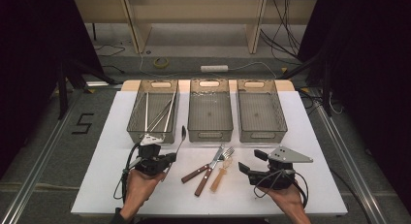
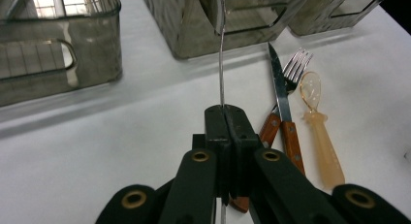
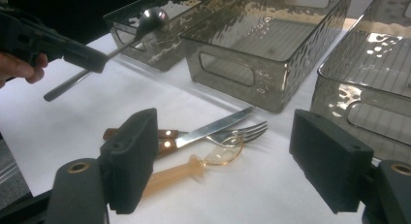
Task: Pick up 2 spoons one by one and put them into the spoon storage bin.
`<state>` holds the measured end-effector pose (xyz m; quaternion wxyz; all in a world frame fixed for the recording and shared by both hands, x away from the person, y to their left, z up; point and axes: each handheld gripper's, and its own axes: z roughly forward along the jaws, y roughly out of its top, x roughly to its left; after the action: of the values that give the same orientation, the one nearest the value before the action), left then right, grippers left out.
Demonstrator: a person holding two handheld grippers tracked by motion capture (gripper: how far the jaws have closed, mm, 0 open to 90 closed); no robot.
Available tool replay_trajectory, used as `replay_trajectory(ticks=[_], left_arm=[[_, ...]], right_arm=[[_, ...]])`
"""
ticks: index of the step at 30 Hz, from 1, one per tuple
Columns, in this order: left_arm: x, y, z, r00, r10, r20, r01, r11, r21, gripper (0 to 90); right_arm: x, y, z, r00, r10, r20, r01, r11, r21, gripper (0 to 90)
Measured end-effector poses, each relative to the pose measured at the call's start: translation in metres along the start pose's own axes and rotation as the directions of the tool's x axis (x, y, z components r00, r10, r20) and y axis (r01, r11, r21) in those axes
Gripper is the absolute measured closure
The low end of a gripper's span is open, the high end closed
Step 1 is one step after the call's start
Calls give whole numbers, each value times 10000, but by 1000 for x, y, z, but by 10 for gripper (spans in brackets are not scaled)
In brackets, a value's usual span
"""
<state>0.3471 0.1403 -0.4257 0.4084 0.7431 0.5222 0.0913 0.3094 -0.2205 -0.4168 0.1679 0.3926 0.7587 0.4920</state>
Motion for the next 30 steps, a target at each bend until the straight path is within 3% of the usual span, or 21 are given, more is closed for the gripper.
replay_trajectory(ticks=[9,13,30], left_arm=[[-4,26,-2,9993,256,285,-241,9984,-519,891],[-6,38,1,9988,444,220,-429,9971,-625,891],[-1,81,24,9986,427,327,-393,9944,-982,890]], right_arm=[[-1,0,0,9999,129,-17,-129,9999,-61,252],[-1,0,0,9999,124,-32,-124,9999,-56,251],[-1,0,0,9998,191,-56,-191,9998,-23,251]])
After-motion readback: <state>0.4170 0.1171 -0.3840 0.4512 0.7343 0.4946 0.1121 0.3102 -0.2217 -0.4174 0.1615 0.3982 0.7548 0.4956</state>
